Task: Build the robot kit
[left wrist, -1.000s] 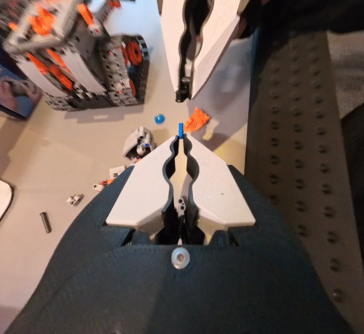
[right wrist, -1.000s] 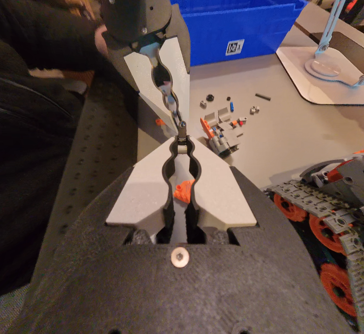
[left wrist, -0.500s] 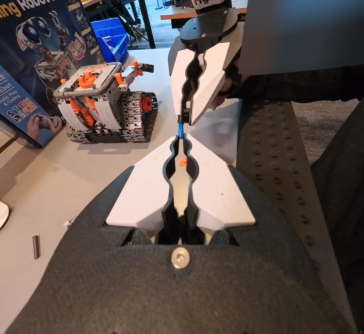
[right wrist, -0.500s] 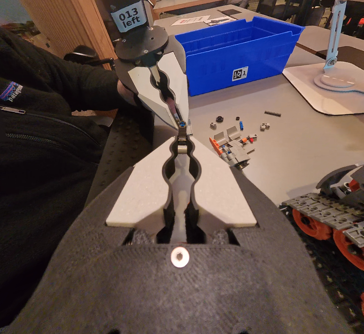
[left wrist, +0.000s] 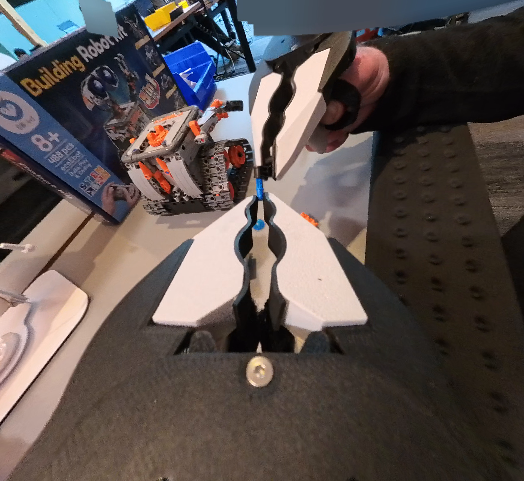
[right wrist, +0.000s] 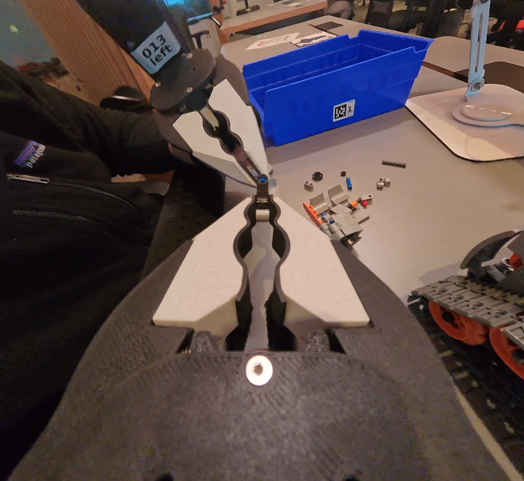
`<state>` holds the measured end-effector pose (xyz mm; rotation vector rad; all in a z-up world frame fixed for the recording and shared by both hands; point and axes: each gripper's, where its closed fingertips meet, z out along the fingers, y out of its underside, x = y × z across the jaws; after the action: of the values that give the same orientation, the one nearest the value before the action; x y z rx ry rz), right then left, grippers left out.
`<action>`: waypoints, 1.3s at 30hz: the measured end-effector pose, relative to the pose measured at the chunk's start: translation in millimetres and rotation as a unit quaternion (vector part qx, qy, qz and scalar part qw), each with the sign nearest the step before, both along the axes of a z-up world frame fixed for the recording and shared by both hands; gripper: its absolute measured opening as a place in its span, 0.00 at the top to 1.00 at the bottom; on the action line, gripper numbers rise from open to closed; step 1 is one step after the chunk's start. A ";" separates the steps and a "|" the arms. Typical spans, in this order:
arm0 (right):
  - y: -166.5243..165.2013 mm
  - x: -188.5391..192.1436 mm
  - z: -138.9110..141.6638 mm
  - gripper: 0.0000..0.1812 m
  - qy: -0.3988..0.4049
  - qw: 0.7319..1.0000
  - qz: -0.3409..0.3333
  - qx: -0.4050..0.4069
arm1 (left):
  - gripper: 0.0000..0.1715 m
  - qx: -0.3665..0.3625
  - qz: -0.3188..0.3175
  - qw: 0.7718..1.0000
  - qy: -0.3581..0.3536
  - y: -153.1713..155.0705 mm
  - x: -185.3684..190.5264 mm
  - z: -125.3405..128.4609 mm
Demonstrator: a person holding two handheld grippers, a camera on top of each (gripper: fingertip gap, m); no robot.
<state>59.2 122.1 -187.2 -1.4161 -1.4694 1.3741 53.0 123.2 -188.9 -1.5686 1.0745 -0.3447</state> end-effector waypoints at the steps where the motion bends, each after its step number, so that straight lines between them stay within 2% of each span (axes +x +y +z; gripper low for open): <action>1: 0.2 -0.1 1.6 0.98 0.005 1.000 0.000 -0.008 | 1.00 0.007 0.005 1.000 0.003 0.6 -0.1 1.3; 14: 3.5 0.2 10.1 0.97 0.030 0.998 -0.008 -0.049 | 1.00 0.079 0.056 0.994 0.047 6.7 -0.6 9.4; 39: 6.6 2.2 17.0 0.97 0.049 0.997 -0.016 -0.060 | 0.99 0.120 0.090 0.987 0.064 8.1 1.7 18.1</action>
<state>61.4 128.7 -170.2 -1.4190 -1.3152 1.5119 54.7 131.3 -170.7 -1.4715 1.0227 0.0094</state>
